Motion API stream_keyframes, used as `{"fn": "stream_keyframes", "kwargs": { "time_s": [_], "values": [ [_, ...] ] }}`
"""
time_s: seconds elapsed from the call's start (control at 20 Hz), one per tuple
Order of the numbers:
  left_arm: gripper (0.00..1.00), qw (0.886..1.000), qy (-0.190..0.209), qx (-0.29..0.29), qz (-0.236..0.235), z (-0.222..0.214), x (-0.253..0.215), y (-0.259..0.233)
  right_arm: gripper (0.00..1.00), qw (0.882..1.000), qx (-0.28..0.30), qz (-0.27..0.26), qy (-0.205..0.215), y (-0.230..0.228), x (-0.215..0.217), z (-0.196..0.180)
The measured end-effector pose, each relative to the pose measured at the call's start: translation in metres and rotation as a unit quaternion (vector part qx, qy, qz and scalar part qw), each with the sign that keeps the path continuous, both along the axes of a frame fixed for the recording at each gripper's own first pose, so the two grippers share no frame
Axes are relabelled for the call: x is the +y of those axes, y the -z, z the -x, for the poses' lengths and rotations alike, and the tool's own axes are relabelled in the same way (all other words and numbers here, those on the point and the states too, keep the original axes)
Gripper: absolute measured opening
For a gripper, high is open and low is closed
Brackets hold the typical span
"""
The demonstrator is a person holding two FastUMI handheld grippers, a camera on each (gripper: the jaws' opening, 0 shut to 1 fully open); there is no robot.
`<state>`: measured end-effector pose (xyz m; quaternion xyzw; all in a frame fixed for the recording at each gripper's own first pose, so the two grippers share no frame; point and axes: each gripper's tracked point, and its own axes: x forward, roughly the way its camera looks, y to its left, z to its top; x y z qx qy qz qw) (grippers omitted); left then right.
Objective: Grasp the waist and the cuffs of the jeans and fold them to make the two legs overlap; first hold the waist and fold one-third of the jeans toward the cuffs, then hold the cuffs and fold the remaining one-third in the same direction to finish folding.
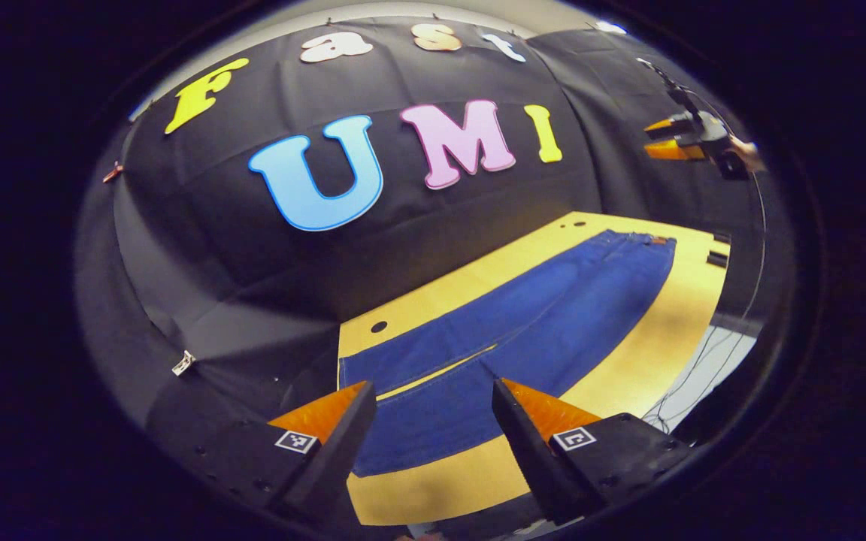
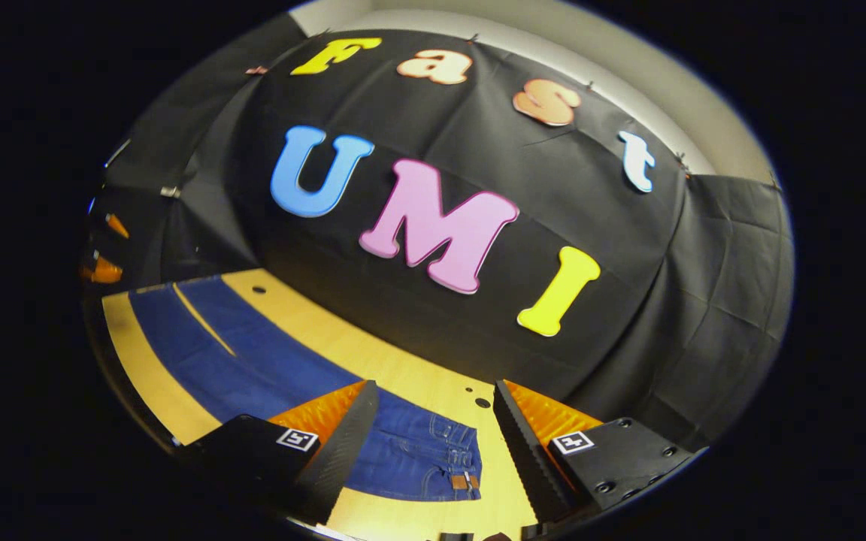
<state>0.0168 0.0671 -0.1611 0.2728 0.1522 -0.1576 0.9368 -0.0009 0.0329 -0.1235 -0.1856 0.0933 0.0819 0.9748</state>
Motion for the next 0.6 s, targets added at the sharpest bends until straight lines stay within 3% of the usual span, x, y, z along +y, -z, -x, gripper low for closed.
{"fn": "stream_keyframes", "kwargs": {
  "time_s": [0.15,0.3,0.45,0.6],
  "values": [
    [0.98,0.992,0.066,0.035,-0.104,-0.019,0.019,0.039,0.96,0.997,0.036,0.062,-0.027,0.043,0.007,-0.005],
    [0.98,0.972,0.123,0.081,-0.182,-0.031,0.033,0.086,0.96,0.990,0.063,0.110,-0.066,0.081,0.013,-0.018],
    [0.98,0.939,0.165,0.126,-0.275,-0.038,0.052,0.120,0.96,0.977,0.089,0.162,-0.110,0.124,0.017,-0.039],
    [0.98,0.905,0.211,0.161,-0.333,-0.049,0.075,0.144,0.97,0.961,0.113,0.208,-0.146,0.162,0.006,-0.049]
  ]
}}
